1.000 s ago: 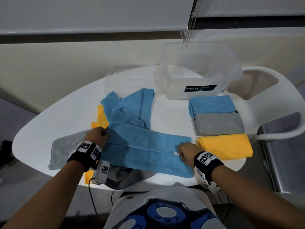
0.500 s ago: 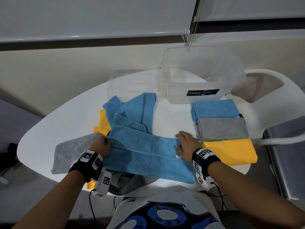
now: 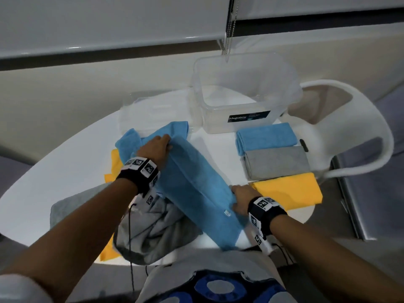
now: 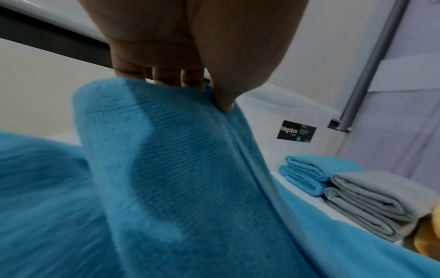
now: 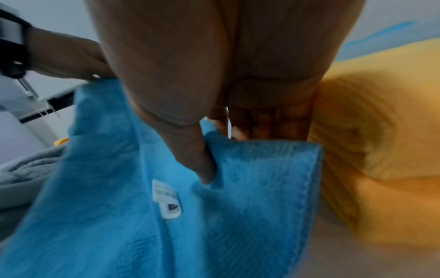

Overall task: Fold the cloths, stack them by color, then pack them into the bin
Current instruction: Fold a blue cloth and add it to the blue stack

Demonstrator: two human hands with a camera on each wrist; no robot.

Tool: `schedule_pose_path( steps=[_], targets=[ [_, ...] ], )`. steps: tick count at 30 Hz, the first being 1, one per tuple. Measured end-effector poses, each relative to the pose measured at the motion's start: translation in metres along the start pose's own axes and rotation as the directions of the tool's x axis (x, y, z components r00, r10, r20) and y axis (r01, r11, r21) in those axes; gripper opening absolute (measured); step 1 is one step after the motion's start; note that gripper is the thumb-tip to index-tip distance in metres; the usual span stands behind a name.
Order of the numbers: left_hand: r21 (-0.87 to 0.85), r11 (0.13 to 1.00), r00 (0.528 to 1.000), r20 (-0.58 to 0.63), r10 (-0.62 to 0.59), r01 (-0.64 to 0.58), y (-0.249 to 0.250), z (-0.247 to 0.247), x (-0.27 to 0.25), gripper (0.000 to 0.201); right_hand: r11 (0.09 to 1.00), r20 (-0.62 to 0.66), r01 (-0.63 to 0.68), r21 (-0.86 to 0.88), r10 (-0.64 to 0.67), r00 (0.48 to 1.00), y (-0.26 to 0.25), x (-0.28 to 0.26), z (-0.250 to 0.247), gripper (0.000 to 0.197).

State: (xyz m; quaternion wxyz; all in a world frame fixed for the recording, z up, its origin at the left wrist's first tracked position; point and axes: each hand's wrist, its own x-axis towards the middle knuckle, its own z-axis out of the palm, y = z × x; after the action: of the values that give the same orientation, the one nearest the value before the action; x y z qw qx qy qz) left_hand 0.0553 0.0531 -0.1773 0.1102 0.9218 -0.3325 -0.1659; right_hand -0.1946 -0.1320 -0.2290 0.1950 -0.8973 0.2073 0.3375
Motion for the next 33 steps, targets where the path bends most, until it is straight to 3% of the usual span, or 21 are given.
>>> schedule_pose_path(
  steps=[5, 9, 13, 16, 18, 21, 24, 26, 28, 33],
  targets=[
    [0.234, 0.967, 0.995, 0.031, 0.100, -0.104, 0.067, 0.013, 0.058, 0.026, 0.969, 0.003, -0.096, 0.228, 0.097, 0.995, 0.000, -0.016, 0.003, 0.057],
    [0.181, 0.974, 0.990, 0.051, 0.131, -0.138, 0.093, 0.032, 0.064, 0.045, 0.936, -0.002, -0.120, 0.332, 0.127, 0.992, 0.007, -0.023, 0.014, 0.075],
    [0.078, 0.990, 0.991, 0.070, 0.112, -0.118, 0.084, 0.053, 0.039, 0.038, 0.910, -0.039, -0.100, 0.402, 0.126, 0.991, 0.012, -0.028, 0.020, 0.081],
    [0.015, 0.994, 0.992, 0.067, 0.103, -0.104, 0.065, 0.068, 0.005, 0.034, 0.946, -0.069, -0.061, 0.319, 0.087, 0.994, 0.010, -0.032, 0.019, 0.077],
    [-0.040, 0.995, 0.996, 0.024, 0.091, -0.090, 0.052, 0.078, -0.024, 0.031, 0.981, -0.158, -0.015, 0.194, 0.047, 0.986, 0.006, -0.034, 0.019, 0.072],
    [-0.092, 0.995, 0.998, 0.044, 0.036, -0.032, 0.037, 0.099, -0.077, 0.043, 0.990, -0.273, 0.141, -0.021, -0.141, 0.951, 0.003, -0.031, 0.025, 0.069],
    [0.100, 0.992, 0.985, 0.162, 0.053, -0.070, 0.013, 0.119, -0.125, 0.059, 0.956, -0.151, 0.271, -0.111, -0.286, 0.946, 0.004, -0.024, 0.035, 0.072],
    [0.207, 0.959, 0.972, 0.175, 0.158, -0.193, -0.011, 0.129, -0.139, 0.056, 0.954, -0.071, 0.258, -0.151, -0.271, 0.960, 0.004, -0.020, 0.039, 0.078],
    [0.282, 0.929, 0.968, 0.135, 0.209, -0.240, -0.032, 0.130, -0.139, 0.050, 0.952, -0.045, 0.240, -0.193, -0.253, 0.966, 0.004, -0.017, 0.039, 0.083],
    [0.238, 0.953, 0.977, 0.152, 0.153, -0.186, -0.023, 0.108, -0.124, 0.052, 0.939, -0.066, 0.253, -0.234, -0.275, 0.959, 0.002, -0.017, 0.036, 0.084]
  ],
)
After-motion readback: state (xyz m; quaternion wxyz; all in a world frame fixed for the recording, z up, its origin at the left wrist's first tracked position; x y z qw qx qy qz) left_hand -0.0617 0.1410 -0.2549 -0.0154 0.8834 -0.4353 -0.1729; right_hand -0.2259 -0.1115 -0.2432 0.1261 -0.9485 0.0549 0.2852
